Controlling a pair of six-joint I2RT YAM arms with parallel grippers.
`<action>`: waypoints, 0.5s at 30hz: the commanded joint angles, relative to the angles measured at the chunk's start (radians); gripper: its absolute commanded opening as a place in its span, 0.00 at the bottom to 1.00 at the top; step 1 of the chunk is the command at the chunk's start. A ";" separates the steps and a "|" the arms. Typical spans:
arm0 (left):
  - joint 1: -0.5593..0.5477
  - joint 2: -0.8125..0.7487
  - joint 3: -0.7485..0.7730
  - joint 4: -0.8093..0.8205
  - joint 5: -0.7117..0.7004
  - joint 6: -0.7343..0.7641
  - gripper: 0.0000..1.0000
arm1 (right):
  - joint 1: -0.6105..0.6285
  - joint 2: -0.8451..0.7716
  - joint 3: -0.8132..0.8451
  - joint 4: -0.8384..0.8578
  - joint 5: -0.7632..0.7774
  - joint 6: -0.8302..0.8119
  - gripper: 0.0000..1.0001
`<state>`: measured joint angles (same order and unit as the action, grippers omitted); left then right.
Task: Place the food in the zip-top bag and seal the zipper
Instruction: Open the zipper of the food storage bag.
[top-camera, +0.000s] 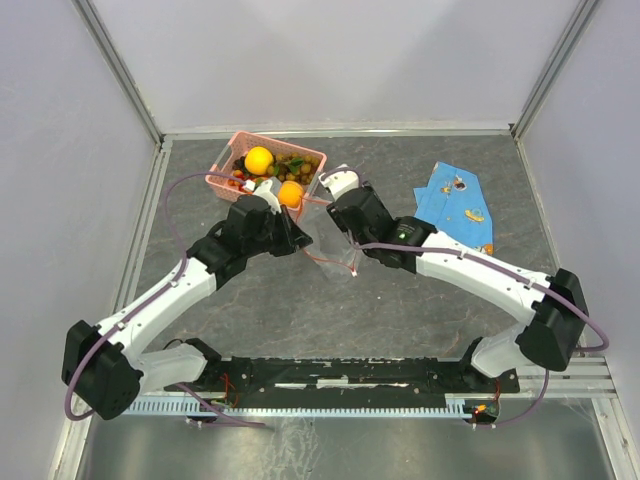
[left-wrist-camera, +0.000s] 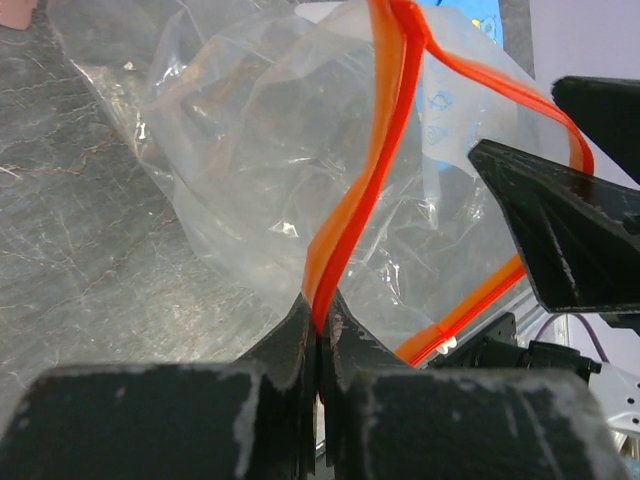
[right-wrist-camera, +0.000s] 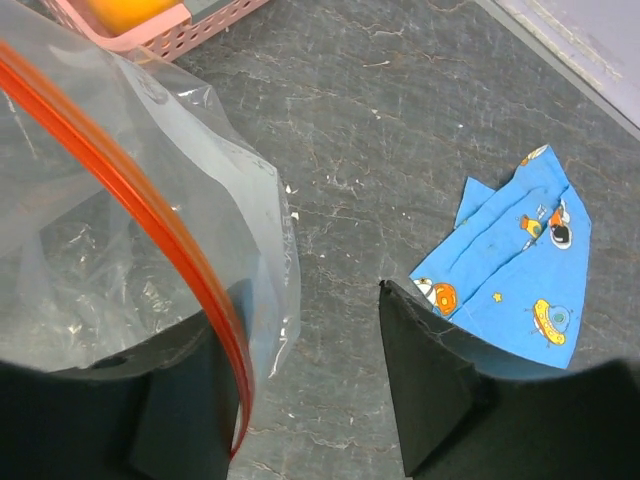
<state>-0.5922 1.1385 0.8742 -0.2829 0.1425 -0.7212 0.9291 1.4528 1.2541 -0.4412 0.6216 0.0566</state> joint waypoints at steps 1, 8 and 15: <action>-0.002 0.000 0.039 0.058 0.052 0.059 0.03 | -0.014 0.031 0.051 0.030 -0.040 0.000 0.57; -0.002 -0.014 0.059 -0.006 0.003 0.061 0.03 | -0.036 0.004 0.029 0.018 0.118 -0.024 0.11; 0.000 0.000 0.056 -0.019 -0.038 0.035 0.03 | -0.061 -0.066 0.013 -0.010 0.233 -0.067 0.02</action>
<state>-0.5926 1.1419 0.8867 -0.3069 0.1410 -0.7052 0.8818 1.4570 1.2613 -0.4484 0.7307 0.0246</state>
